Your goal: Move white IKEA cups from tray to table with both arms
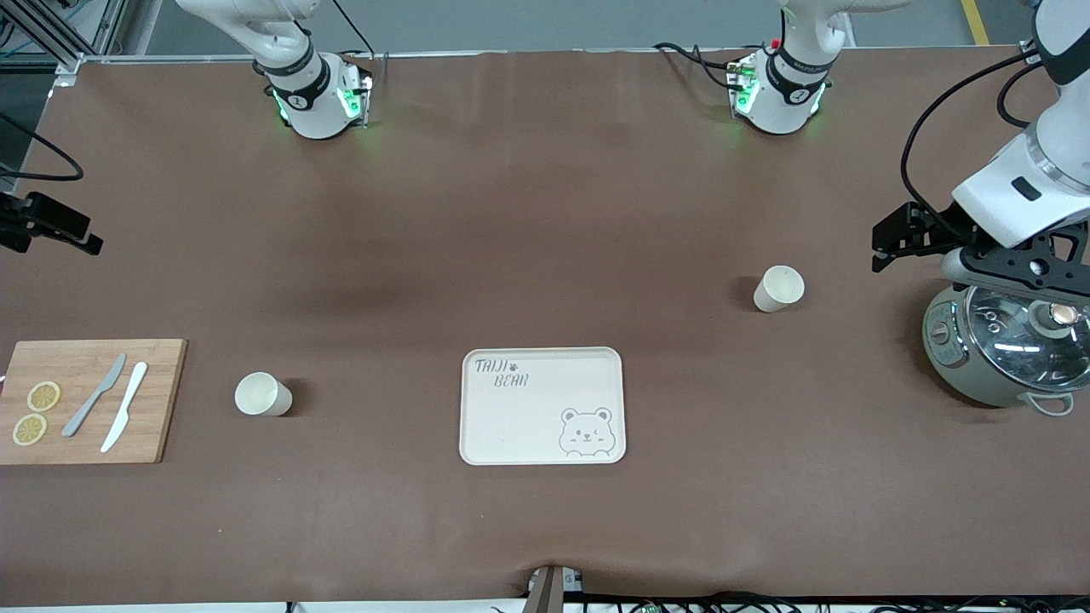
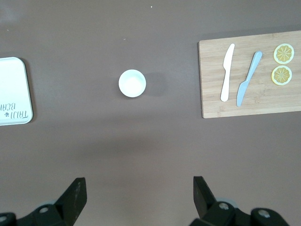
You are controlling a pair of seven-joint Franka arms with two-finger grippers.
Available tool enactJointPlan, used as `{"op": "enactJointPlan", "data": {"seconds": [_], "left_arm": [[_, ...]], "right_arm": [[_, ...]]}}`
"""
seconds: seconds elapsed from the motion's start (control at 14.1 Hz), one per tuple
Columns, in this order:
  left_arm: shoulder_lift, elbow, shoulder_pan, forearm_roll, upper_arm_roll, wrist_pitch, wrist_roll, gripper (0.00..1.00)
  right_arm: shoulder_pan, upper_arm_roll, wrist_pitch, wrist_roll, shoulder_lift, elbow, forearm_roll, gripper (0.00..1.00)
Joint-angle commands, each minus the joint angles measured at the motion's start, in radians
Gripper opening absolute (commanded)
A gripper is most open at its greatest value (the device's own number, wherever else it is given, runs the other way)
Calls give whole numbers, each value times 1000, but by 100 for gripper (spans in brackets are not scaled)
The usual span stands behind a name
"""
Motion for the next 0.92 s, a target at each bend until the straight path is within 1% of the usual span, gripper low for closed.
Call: {"op": "enactJointPlan", "data": {"seconds": [0.0,0.85], "left_arm": [[-6,0,5,13,-6,4,-4,100],[-6,1,3,14,-6,1,-4,100]], "right_arm": [[-18,14,13,6,-11,0,15,100],[-11,18,16,4,-8,1,5,100]]}}
